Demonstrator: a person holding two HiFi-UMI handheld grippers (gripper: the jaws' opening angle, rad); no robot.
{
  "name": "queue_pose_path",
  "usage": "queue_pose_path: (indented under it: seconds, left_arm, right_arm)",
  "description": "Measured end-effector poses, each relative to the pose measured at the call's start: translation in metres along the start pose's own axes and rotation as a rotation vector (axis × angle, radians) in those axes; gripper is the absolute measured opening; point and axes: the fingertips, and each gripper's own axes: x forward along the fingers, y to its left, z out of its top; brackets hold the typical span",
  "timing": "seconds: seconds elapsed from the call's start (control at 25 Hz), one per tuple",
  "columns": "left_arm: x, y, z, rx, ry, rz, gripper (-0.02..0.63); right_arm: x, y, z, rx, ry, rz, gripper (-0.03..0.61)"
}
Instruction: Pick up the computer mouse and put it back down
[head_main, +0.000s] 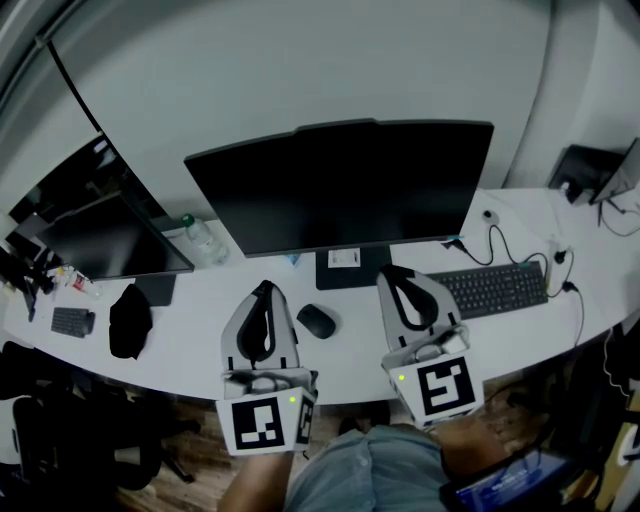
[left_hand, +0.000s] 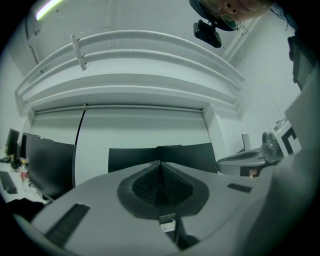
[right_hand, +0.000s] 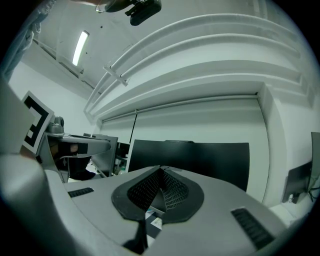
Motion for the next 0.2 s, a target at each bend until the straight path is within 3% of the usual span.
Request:
queue_pose_path:
  seconds: [0.2]
  left_arm:
    - [0.0021,-0.0040,-0.0009,0.003,0.004,0.002,0.008]
  right_arm:
    - [-0.0005,-0.0042,-0.0005,0.007,-0.002,0.001,0.014]
